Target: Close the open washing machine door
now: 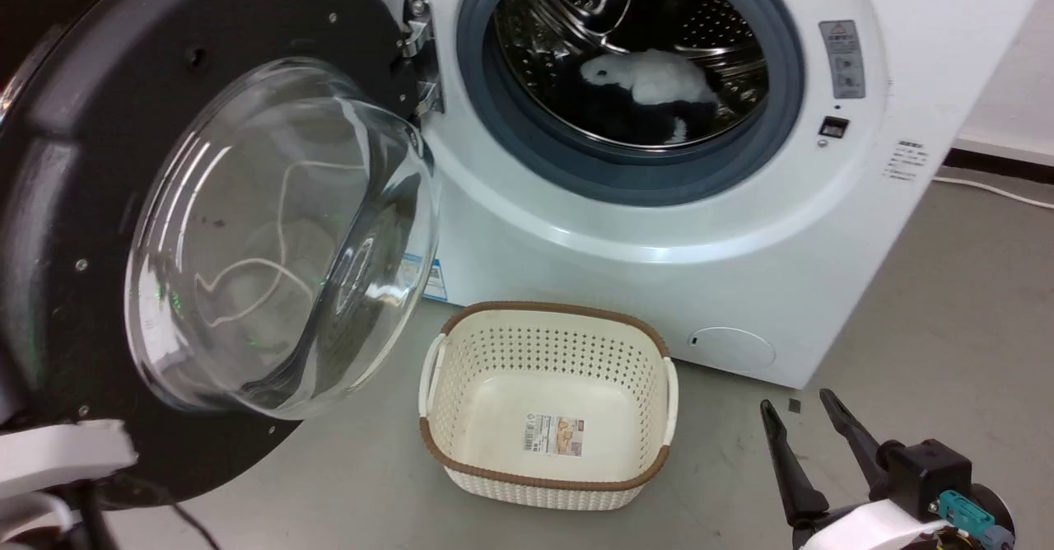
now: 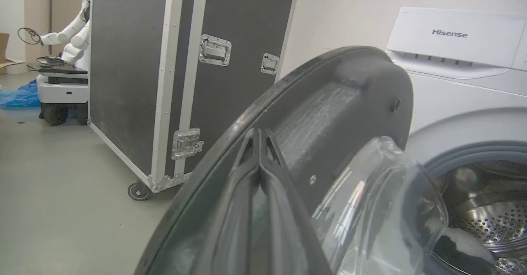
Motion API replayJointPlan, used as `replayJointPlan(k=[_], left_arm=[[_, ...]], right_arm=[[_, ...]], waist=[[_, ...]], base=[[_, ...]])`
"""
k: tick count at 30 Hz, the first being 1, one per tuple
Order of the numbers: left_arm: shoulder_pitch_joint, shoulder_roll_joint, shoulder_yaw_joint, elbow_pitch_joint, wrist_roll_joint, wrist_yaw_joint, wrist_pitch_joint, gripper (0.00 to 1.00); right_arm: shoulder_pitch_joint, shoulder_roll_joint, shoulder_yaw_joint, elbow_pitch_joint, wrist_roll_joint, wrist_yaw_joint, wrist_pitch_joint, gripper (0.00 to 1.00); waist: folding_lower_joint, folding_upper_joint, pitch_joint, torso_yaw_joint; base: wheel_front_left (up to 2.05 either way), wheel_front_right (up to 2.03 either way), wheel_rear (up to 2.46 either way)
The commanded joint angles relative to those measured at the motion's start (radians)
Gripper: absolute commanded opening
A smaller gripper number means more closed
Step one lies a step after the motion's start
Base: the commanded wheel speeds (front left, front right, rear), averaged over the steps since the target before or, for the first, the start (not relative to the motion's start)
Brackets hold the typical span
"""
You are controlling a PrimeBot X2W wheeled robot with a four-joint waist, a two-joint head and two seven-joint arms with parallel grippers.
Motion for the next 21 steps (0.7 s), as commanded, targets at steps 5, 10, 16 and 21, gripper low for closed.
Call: replayJointPlan(k=[5,10,16,21], left_arm=[[-0.029,0.027,0.097,0.072,-0.027,-0.018,-0.017,0.0],[-0.047,0.077,0.146,0.161,-0.046,-0.011,-0.002,0.0],[-0.062,0.165,0.152,0.281,-0.059,-0.033,0.06,0.0],[-0.061,0.215,0.116,0.327,-0.067,-0.058,0.107,0.0]], right_arm=[[0.004,0.0,0.002,0.014,0.016,0.001,-0.017,1.0],[0.0,0.0,0.003,0.023,0.019,0.001,-0.028,1.0],[-0.008,0.0,0.004,0.033,0.021,0.001,-0.04,1.0],[-0.011,0.0,0.004,0.041,0.025,0.001,-0.048,1.0]], waist=[[0.0,0.0,0.014,0.027],[0.0,0.0,0.029,0.042],[0.0,0.0,0.054,0.05],[0.0,0.0,0.065,0.052]], base=[[0.0,0.0,0.0],[0.0,0.0,0.0],[0.0,0.0,0.0],[0.0,0.0,0.0]])
